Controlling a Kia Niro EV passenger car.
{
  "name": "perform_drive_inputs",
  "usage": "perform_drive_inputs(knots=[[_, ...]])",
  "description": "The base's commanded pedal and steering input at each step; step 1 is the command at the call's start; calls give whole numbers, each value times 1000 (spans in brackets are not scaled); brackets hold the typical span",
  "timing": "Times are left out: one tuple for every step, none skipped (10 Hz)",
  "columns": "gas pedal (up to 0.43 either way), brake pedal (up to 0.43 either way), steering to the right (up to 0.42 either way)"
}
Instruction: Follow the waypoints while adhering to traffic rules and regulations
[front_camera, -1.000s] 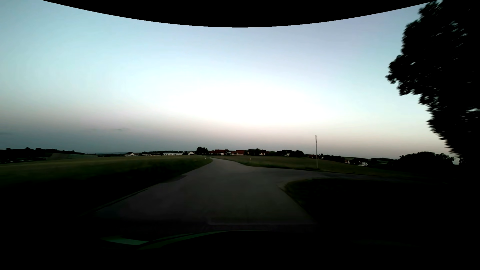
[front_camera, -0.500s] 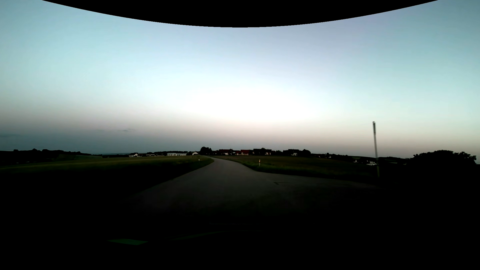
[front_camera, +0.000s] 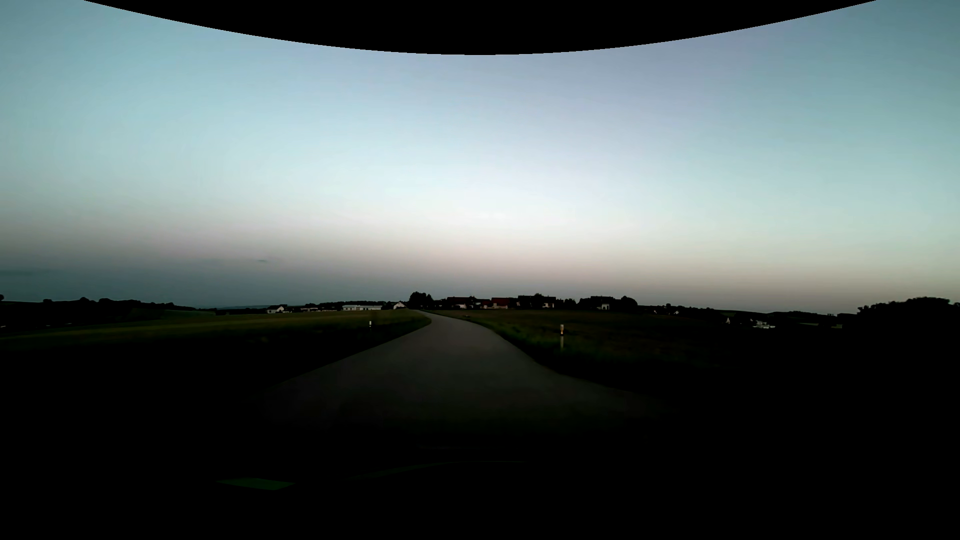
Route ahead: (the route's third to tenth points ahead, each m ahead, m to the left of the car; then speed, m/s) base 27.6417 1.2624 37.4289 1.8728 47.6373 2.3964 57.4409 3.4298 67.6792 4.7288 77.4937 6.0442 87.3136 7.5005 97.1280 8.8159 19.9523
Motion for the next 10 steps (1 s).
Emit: perform_drive_inputs(knots=[[169, 0, -14], [169, 0, -14], [169, 0, -14], [169, 0, -13], [169, 0, -12], [169, 0, -10], [169, 0, -9], [169, 0, -9], [169, 0, -9], [169, 0, -8]])
